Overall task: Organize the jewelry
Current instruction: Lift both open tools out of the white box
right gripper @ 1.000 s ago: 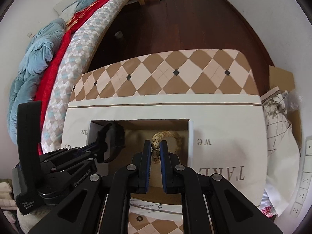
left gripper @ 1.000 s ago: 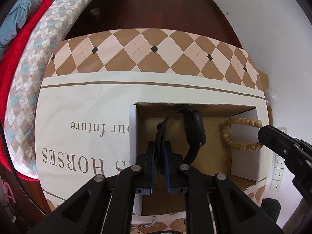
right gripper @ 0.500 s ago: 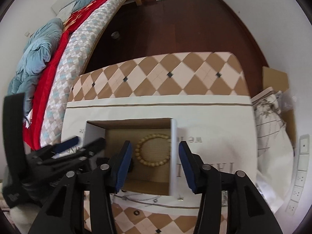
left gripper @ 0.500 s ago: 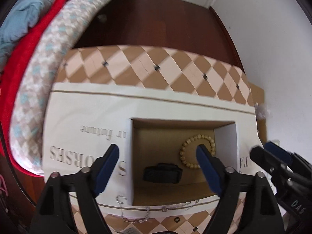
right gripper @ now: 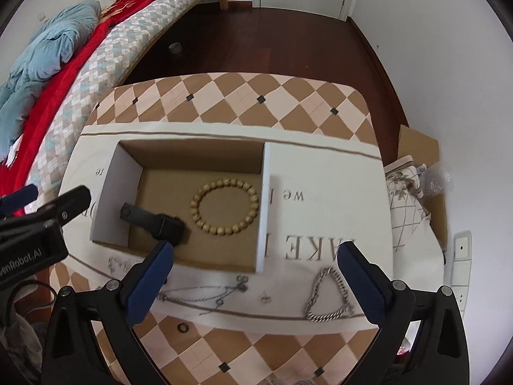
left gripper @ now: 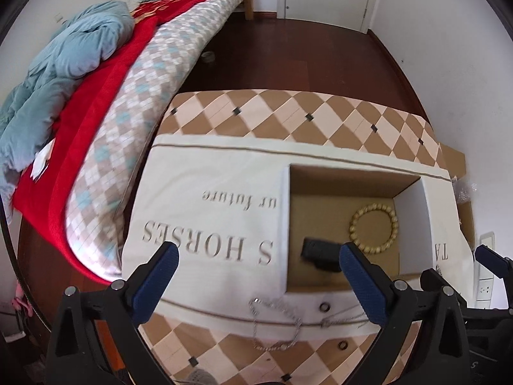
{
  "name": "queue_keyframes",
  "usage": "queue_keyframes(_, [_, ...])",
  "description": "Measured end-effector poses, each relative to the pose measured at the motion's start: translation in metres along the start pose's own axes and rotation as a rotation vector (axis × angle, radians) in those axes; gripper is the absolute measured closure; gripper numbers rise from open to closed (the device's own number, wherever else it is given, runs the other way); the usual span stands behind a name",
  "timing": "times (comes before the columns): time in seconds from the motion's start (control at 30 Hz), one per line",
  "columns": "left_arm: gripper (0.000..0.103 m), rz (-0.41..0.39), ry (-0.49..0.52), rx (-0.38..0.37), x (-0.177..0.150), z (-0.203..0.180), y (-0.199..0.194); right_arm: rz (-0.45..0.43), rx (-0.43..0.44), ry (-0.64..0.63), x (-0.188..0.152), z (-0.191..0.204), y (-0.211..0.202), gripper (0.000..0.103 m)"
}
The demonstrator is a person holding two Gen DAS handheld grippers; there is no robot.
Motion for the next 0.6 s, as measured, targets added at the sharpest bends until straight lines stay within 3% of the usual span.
queue_keyframes(0.6, [0.001, -0.17, 0.018, 0.037, -0.045, 0.007, -0.102, -0.145, 0.01, 0.042, -0.04, -0.002, -0.089, 0.0])
Point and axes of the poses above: each gripper's, at about its wrist camera, not at the fingertips, and y roughly the way its jaws point, z to its left, x to its top, the point moved 7 cm from there along y, roughly the way its jaws point, and after that the axes turned 9 degrees about -x, right-handed, at the moved point
